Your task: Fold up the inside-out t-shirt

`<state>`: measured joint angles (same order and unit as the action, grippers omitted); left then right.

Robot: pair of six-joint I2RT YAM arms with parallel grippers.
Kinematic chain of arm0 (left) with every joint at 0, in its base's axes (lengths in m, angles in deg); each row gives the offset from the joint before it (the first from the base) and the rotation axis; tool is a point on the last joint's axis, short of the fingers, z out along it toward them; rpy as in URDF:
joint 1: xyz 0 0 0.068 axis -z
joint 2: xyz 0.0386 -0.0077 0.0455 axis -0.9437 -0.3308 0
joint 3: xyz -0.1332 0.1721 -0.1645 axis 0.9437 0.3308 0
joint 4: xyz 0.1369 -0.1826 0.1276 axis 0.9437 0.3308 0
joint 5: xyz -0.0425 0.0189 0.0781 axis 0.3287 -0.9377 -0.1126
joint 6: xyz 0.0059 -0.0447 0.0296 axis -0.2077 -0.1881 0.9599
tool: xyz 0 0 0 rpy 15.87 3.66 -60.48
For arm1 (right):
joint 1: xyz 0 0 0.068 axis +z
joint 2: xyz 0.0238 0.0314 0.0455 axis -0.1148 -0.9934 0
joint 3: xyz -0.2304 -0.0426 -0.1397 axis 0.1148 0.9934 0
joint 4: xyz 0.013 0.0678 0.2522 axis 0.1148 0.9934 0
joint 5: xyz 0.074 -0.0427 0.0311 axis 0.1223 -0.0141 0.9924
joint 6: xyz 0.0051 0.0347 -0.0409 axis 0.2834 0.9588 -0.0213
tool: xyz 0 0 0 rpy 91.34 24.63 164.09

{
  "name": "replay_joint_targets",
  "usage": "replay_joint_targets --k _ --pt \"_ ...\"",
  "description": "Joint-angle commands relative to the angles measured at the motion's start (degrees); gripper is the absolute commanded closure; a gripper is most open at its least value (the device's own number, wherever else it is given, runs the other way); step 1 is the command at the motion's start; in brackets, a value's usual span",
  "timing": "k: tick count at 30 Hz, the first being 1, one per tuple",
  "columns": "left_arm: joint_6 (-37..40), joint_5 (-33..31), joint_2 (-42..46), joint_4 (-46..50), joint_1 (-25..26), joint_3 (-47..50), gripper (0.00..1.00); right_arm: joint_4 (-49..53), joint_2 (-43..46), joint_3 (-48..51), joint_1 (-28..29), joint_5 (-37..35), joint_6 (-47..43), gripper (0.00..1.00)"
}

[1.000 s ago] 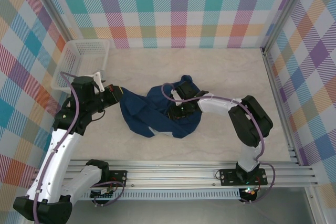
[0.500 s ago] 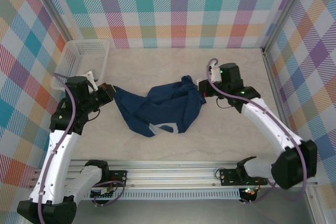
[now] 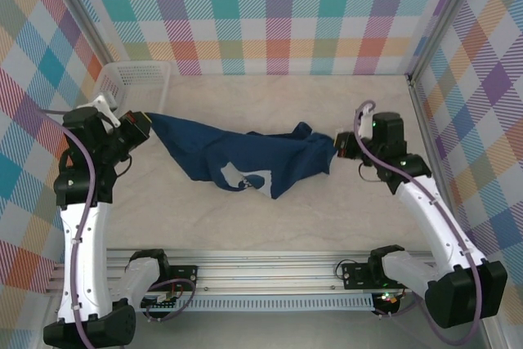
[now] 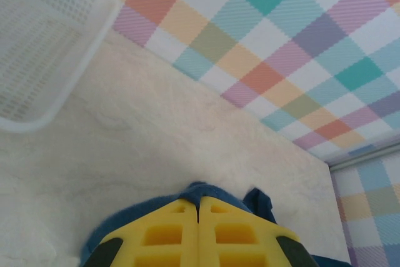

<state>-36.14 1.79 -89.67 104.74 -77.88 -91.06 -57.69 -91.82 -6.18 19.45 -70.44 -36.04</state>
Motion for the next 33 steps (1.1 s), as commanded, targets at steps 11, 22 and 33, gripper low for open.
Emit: replay_joint_targets --k 11,22,33 --pt "2.4 9.7 6.1 4.5 -0.9 21.3 1.0 4.0 -9.2 6.8 17.0 -6.8 2.0 0.49" --pt "2.3 11.1 6.2 2.8 -0.9 21.9 1.0 6.4 -25.6 -1.4 19.3 -16.8 1.2 0.48" --pt "0.6 5.5 7.1 3.0 -0.9 20.8 1.0 11.1 -31.6 -4.2 20.5 -26.3 1.7 0.77"
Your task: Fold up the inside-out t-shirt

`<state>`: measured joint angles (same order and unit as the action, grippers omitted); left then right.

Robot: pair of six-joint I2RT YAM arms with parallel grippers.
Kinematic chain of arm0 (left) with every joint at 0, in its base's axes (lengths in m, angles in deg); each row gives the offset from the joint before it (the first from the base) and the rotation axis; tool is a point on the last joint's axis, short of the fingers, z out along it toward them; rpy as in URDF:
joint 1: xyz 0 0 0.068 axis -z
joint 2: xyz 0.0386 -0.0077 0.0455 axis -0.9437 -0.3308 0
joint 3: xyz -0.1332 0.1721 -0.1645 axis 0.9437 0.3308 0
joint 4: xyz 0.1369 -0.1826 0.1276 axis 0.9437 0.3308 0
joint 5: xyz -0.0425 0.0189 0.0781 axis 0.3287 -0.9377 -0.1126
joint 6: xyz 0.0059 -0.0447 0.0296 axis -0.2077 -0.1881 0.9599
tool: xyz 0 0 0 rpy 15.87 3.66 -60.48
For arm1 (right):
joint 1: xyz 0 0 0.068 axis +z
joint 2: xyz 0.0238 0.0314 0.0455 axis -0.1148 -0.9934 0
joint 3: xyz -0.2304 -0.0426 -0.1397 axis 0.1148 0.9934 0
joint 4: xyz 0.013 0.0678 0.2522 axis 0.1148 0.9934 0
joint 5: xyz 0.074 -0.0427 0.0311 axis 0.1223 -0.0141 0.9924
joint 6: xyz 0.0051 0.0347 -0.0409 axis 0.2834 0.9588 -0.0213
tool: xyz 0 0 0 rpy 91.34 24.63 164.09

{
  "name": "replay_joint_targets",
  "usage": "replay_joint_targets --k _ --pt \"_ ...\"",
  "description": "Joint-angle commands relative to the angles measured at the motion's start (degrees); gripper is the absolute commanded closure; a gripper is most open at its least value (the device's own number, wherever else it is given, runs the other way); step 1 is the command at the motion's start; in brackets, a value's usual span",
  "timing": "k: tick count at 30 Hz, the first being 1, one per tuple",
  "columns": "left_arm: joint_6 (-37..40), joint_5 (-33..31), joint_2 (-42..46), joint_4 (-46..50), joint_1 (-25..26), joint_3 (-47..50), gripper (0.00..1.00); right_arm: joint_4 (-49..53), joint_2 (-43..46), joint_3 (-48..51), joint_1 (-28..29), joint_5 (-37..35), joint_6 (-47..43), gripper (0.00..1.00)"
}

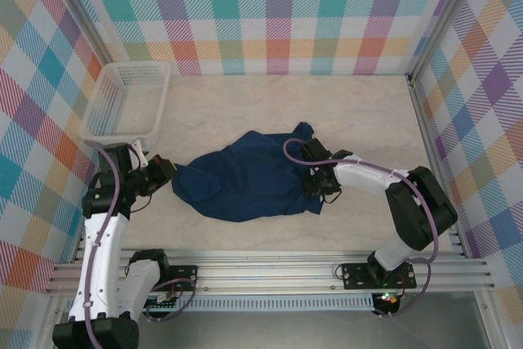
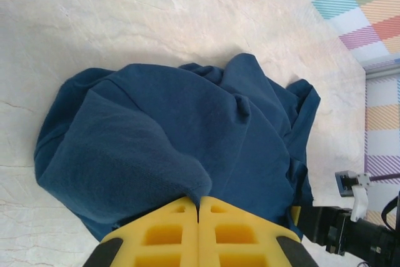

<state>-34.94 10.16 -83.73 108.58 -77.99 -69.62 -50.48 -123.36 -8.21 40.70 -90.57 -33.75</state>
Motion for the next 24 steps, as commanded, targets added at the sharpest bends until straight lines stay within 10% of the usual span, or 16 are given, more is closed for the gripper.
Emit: replay_joint_targets --k 1,10,24 --pt "-0.8 -3.9 1.2 -0.6 -0.9 -1.3 1.0 4.3 0.4 -2.3 -1.6 -7.0 -0.9 0.8" --pt "-2.9 -12.2 1.7 -1.7 -6.6 -7.0 1.0 5.7 6.1 -2.2 -10.7 -4.7 -3.4 0.85" --pt "-1.3 -7.4 -1.5 -2.7 -8.3 -6.0 1.0 3.3 9.2 -0.5 -15.6 7.3 -4.4 0.64"
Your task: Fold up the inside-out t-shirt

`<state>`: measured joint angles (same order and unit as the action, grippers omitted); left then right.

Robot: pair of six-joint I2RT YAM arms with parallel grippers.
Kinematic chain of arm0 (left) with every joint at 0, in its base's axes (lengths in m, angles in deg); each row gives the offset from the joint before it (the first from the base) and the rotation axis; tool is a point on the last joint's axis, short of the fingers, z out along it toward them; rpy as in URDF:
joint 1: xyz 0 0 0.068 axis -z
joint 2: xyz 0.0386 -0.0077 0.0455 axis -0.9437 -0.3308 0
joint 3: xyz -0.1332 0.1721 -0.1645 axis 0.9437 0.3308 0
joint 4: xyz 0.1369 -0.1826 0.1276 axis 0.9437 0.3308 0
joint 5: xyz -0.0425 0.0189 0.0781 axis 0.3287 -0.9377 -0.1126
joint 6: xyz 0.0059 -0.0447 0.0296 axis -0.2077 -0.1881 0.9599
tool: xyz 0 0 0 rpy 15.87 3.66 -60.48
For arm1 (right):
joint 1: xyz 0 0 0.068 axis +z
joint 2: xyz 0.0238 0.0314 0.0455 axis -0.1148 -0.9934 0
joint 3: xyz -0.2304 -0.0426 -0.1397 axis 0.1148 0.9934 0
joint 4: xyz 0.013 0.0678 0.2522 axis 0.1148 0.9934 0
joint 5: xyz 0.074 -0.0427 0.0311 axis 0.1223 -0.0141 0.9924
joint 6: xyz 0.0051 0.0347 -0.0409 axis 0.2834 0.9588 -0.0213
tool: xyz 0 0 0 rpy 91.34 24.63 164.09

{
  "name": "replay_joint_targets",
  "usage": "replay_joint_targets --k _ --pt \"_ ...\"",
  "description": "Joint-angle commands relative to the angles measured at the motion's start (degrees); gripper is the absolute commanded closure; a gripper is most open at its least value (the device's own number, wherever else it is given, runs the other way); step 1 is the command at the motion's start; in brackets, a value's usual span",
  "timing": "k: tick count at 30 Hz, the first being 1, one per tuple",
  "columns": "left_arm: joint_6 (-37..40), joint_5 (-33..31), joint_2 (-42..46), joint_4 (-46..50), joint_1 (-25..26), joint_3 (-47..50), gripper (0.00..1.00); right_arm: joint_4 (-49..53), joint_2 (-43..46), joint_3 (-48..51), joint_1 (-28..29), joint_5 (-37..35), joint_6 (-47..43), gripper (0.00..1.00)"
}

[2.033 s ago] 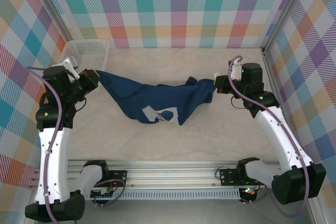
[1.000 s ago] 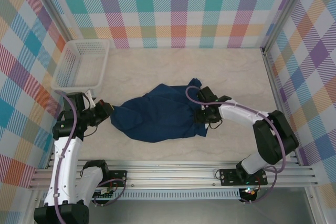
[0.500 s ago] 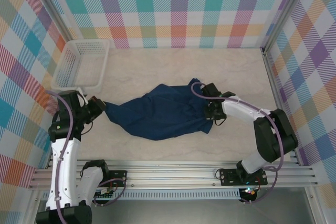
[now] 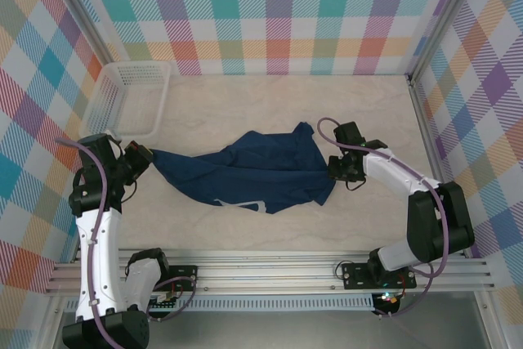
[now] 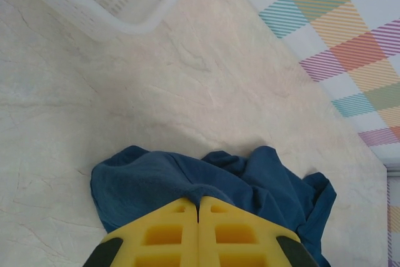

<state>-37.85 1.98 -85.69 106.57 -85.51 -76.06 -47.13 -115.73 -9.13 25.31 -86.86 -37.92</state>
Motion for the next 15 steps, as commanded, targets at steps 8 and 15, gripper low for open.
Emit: replay_joint_targets --k 8,15 --pt "2.0 2.0 0.1 -1.3 -0.8 0.9 1.0 -0.6 1.0 -0.2 -1.0 5.2 -0.4 0.54" --pt "2.0 3.1 0.0 -1.8 -0.8 1.3 1.0 -2.5 -3.7 -1.8 -1.9 7.2 -1.8 0.5"
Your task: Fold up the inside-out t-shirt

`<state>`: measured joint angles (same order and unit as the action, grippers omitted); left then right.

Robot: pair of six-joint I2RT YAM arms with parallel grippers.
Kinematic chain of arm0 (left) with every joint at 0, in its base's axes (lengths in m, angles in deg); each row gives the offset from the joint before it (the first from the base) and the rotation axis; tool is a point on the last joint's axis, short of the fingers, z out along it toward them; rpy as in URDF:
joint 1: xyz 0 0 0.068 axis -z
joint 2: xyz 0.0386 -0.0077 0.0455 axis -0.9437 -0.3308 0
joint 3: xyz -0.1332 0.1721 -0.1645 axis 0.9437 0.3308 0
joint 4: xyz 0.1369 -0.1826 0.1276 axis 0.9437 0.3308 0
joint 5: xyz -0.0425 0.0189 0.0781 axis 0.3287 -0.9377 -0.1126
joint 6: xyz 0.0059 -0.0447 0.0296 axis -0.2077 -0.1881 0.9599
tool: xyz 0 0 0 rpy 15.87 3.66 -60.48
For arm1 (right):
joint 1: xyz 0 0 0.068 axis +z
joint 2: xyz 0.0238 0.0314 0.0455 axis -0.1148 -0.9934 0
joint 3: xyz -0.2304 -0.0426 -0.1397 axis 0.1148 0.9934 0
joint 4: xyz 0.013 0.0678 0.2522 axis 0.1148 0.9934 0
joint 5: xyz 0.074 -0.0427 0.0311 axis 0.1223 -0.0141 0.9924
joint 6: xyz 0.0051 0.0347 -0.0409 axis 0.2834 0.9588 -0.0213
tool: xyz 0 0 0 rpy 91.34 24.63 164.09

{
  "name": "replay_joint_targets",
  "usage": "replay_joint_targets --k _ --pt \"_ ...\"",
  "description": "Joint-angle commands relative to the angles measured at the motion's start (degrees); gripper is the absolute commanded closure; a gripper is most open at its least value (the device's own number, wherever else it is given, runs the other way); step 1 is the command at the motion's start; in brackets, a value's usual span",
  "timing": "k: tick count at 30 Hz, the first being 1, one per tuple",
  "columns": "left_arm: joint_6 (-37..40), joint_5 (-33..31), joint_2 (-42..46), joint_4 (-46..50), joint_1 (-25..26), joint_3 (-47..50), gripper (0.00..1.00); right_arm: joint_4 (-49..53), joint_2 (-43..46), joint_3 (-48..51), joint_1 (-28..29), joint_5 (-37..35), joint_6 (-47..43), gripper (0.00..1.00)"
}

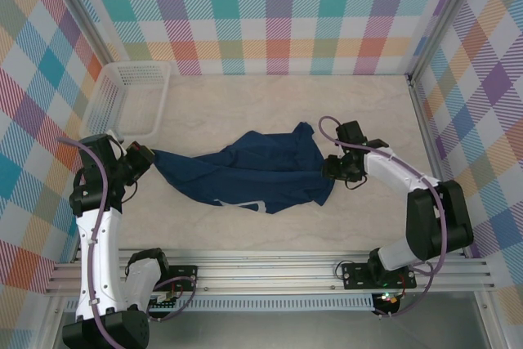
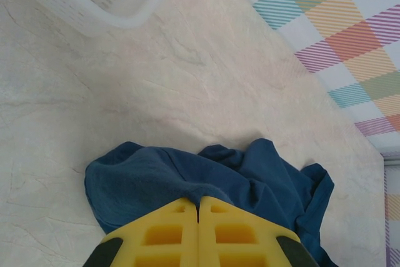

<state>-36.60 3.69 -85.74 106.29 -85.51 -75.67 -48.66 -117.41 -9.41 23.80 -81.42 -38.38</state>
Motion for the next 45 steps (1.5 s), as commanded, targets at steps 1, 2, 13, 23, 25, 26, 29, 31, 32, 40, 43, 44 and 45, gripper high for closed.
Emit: replay_joint_targets --k 1,2,13,23,25,26,29,31,32,40,43,44,45 --pt "0.7 1.5 0.1 -1.6 -0.9 0.9 1.0 -1.3 -2.6 -1.7 -0.3 1.4 -1.6 0.51" --pt "0.7 1.8 0.1 -1.7 -0.9 1.0 1.0 -1.3 -3.4 -2.1 -0.3 0.9 -1.8 0.53" --pt "0.6 1.9 0.0 -1.9 -0.9 1.3 1.0 -2.1 -5.6 -3.1 -3.0 -0.3 -3.4 0.78" --pt "0.2 2.5 -0.1 -2.3 -0.8 2.3 1.0 -9.9 4.5 2.8 -9.6 16.4 -2.1 1.0" --pt "0.1 2.4 0.0 -2.2 -0.8 2.3 1.0 -13.9 9.8 5.4 -11.3 22.6 -1.0 1.0" --pt "0.1 2.2 -0.1 -2.2 -0.8 2.3 1.0 -16.1 12.3 6.7 -12.3 26.5 -0.3 1.0" --pt "0.0 1.7 -0.2 -2.4 -0.8 2.3 1.0 -21.4 18.8 9.1 -14.1 36.9 1.3 1.0" --pt "-0.3 1.6 -0.5 -2.7 -0.9 2.4 1.0 -23.4 21.6 9.6 -14.1 42.4 1.9 1.0" --pt "-0.4 1.4 -0.6 -3.0 -0.9 2.5 1.0 -24.2 22.6 9.6 -14.1 45.0 2.4 1.0" --pt "-0.9 0.5 -0.7 -3.1 -0.9 2.5 1.0 -26.6 27.8 12.0 -14.2 51.9 2.8 1.0" --pt "-0.4 -0.2 -0.2 -2.3 -0.8 2.6 1.0 -20.9 27.8 14.0 -14.3 45.1 4.3 1.0" --pt "0.0 -0.6 0.0 -2.0 -0.8 2.7 1.0 -18.4 27.3 15.0 -14.2 42.4 5.9 1.0" --pt "0.2 -0.9 0.1 -1.9 -0.8 2.7 1.0 -15.8 26.6 16.1 -14.2 40.1 7.0 1.0"
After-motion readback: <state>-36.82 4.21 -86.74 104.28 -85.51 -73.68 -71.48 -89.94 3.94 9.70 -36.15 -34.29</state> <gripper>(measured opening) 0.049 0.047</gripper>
